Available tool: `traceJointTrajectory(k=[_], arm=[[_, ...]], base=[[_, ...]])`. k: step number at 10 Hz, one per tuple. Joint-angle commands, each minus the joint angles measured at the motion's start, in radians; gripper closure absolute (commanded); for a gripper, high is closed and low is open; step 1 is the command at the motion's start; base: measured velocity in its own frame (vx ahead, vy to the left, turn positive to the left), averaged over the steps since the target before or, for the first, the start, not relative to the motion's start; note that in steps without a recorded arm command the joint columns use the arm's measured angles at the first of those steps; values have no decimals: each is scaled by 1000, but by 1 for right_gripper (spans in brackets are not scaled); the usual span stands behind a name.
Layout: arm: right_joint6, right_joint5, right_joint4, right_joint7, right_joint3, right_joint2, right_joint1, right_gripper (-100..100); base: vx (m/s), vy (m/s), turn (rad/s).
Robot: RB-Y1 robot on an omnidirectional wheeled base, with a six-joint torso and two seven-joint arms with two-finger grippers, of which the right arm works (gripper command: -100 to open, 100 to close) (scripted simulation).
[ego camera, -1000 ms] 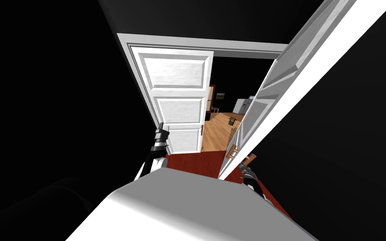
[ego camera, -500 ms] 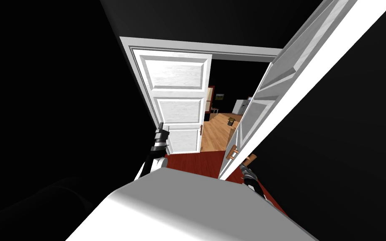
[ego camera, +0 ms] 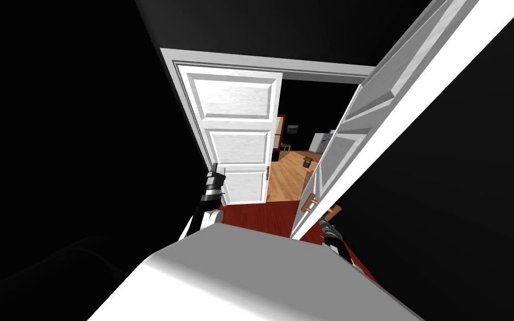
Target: Pull the door open
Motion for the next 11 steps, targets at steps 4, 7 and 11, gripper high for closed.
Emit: traceJointTrajectory(k=[4, 7, 11], arm=[[82, -40, 3, -11, -9, 8, 6, 100], [82, -40, 3, -11, -9, 8, 6, 100], [130, -77, 13, -16, -18, 9, -5, 100]], base=[[-19, -29, 4], [-9, -27, -10], [-16, -25, 3]])
